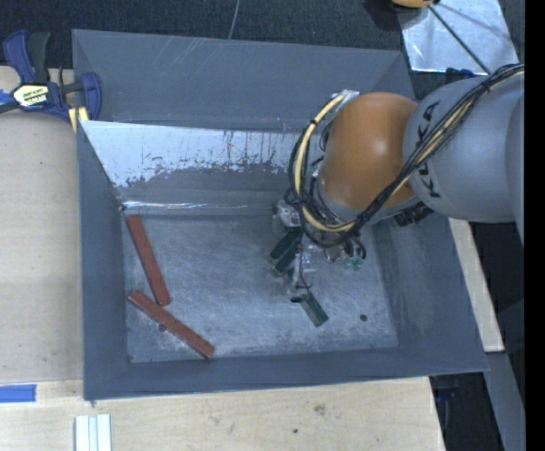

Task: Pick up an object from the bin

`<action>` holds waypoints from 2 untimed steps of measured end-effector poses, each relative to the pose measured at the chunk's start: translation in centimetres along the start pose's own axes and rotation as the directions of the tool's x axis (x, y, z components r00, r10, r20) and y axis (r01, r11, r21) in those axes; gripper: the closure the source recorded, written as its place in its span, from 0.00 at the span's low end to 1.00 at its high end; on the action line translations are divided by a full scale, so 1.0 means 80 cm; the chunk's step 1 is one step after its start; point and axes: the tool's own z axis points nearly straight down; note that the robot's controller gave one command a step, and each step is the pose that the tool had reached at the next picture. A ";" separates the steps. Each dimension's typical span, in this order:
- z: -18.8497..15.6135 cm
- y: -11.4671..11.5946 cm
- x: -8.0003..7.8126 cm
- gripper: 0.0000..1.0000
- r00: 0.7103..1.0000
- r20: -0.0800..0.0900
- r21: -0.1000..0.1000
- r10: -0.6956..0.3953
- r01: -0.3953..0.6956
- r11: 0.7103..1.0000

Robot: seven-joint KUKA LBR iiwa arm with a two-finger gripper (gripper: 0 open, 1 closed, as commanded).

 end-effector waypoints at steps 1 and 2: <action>0.046 -0.033 -0.006 1.00 1.000 -0.001 -0.001 -0.009 0.009 1.000; 0.046 -0.033 -0.006 1.00 1.000 -0.001 -0.001 -0.009 0.009 1.000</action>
Offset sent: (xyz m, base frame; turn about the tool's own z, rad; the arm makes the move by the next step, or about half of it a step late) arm 0.0000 0.0000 0.0000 0.0000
